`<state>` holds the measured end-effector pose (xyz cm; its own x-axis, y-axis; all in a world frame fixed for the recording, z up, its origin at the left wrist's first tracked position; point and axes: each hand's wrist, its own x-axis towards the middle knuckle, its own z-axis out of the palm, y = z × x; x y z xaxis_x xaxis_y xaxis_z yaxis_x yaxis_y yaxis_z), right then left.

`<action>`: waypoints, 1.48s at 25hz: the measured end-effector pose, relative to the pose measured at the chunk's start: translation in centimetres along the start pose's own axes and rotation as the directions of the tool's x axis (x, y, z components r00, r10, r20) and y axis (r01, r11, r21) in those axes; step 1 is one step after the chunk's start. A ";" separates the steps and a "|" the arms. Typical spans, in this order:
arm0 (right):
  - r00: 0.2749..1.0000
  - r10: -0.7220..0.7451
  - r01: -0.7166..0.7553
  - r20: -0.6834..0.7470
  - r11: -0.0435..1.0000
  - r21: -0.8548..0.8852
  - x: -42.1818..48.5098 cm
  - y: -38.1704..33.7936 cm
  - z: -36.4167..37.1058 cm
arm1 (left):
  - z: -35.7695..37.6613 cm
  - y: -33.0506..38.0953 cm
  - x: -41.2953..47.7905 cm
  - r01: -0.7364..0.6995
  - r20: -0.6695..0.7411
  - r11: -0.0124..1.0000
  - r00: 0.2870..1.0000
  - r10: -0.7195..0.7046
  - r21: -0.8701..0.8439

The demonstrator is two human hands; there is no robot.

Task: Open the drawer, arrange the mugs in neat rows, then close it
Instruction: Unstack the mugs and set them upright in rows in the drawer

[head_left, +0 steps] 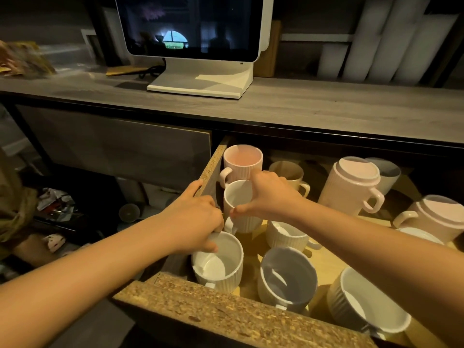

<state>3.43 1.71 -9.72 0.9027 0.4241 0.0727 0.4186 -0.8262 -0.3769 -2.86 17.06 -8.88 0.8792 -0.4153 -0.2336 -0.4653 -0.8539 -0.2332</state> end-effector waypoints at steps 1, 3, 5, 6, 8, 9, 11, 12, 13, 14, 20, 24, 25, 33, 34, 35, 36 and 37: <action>1.000 0.002 -0.002 -0.003 1.000 -0.001 0.1 0.0 0.3 | 0.0 0.0 0.0 -0.004 -0.007 1.000 1.000 0.005 0.003; 1.000 0.007 -0.007 -0.022 1.000 0.006 0.2 0.1 1.1 | 0.1 -0.1 0.1 -0.011 -0.027 1.000 1.000 0.011 0.009; 1.000 0.010 -0.009 -0.026 1.000 0.005 0.4 0.2 2.0 | 0.3 -0.1 0.1 -0.005 -0.035 1.000 0.999 0.006 0.020; 1.000 0.012 -0.012 -0.024 1.000 -0.004 0.4 0.2 2.4 | 0.3 -0.1 0.1 0.004 -0.046 1.000 0.999 -0.003 0.026; 1.000 0.018 -0.018 -0.025 1.000 -0.017 0.5 0.3 2.9 | 0.1 0.0 0.2 0.031 -0.094 0.998 0.995 -0.027 0.045; 1.000 0.016 -0.016 -0.023 1.000 -0.017 0.7 0.4 3.0 | -0.1 -0.1 0.3 0.048 -0.126 0.997 0.991 -0.041 0.053; 1.000 0.004 -0.004 -0.003 1.000 -0.021 0.9 0.5 3.2 | -0.5 -0.5 0.8 0.080 -0.171 0.996 0.983 -0.072 0.042; 1.000 -0.003 0.003 0.012 1.000 -0.030 1.0 0.4 3.3 | -0.7 -0.7 1.1 0.088 -0.179 0.996 0.981 -0.081 0.034; 1.000 -0.009 0.010 0.027 0.999 -0.039 1.1 0.4 3.4 | -0.8 -0.9 1.4 0.089 -0.177 0.995 0.981 -0.081 0.034; 0.999 -0.020 0.022 0.037 0.999 -0.044 1.2 0.4 3.3 | -0.8 -1.1 1.7 0.083 -0.169 0.996 0.983 -0.075 0.042; 0.995 -0.048 0.051 0.084 0.998 -0.041 1.5 0.9 3.0 | -0.5 -1.3 3.8 0.054 -0.111 0.994 0.993 -0.043 0.100; 0.994 -0.041 0.065 0.099 0.965 -0.254 0.8 1.6 1.8 | -0.5 -1.2 4.7 0.039 -0.094 0.997 0.995 -0.033 0.064; 0.995 -0.034 0.061 0.089 0.946 -0.320 0.7 2.0 1.3 | -0.4 -1.2 4.9 0.038 -0.101 0.998 0.994 -0.033 0.053; 0.975 -0.043 0.082 0.217 0.982 -0.171 1.2 2.8 1.4 | 0.4 -0.7 4.8 0.100 -0.159 0.976 0.985 -0.069 0.192; 0.974 -0.055 0.094 0.218 0.980 -0.176 1.4 2.8 1.4 | 0.3 -0.7 4.7 0.103 -0.154 0.974 0.985 -0.072 0.201; 0.972 -0.061 0.104 0.227 0.978 -0.182 1.6 2.9 1.4 | 0.2 -0.6 4.7 0.104 -0.147 0.973 0.986 -0.075 0.204; 0.969 -0.061 0.107 0.241 0.977 -0.183 1.6 2.9 1.5 | 0.1 -0.5 4.7 0.104 -0.141 0.973 0.987 -0.076 0.206; 0.964 -0.056 0.106 0.259 0.977 -0.183 1.6 3.0 1.6 | 0.0 -0.5 4.6 0.104 -0.135 0.973 0.988 -0.077 0.204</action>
<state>5.98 0.53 -12.15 0.8210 0.5515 -0.1477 0.5233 -0.8303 -0.1917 1.40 15.55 -9.80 0.9181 -0.3871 -0.0849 -0.3826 -0.8102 -0.4440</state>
